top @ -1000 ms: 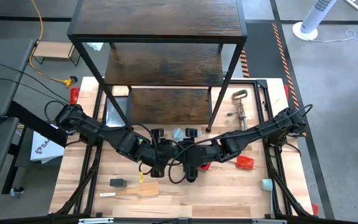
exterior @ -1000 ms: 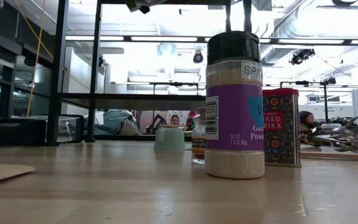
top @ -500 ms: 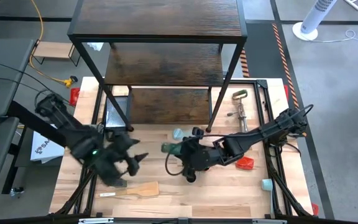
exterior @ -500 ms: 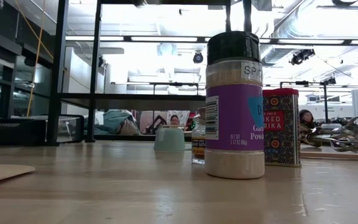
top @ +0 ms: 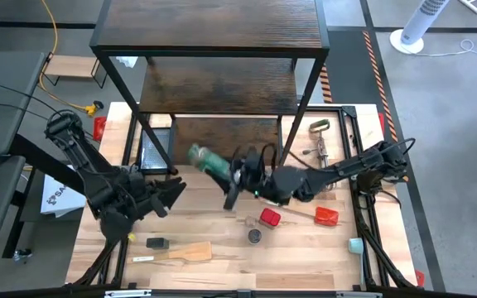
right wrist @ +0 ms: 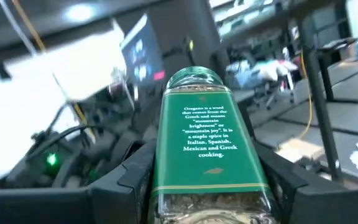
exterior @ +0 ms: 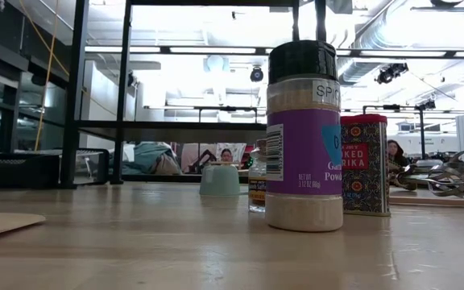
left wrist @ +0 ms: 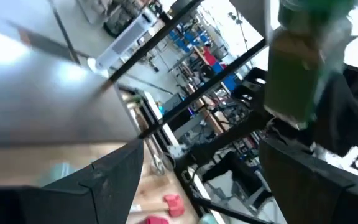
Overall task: Shelf spices
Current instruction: Adjust the green seasoning bottle on the table
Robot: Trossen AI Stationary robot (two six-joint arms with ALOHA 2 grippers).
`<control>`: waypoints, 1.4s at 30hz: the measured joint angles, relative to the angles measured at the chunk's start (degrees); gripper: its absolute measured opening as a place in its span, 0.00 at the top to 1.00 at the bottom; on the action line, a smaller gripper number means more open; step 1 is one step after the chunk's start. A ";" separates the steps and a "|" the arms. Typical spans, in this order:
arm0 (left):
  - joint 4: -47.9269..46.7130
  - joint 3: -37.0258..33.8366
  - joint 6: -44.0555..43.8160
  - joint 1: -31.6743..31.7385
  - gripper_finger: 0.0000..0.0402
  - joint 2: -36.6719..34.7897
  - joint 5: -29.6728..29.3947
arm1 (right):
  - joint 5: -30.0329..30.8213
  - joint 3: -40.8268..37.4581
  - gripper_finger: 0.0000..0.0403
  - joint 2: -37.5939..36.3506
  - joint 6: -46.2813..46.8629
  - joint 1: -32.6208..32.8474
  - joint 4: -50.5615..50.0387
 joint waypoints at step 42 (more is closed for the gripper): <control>59.51 4.73 61.43 30.11 0.23 3.01 54.57 | -11.27 0.02 0.55 0.02 5.53 -2.61 15.72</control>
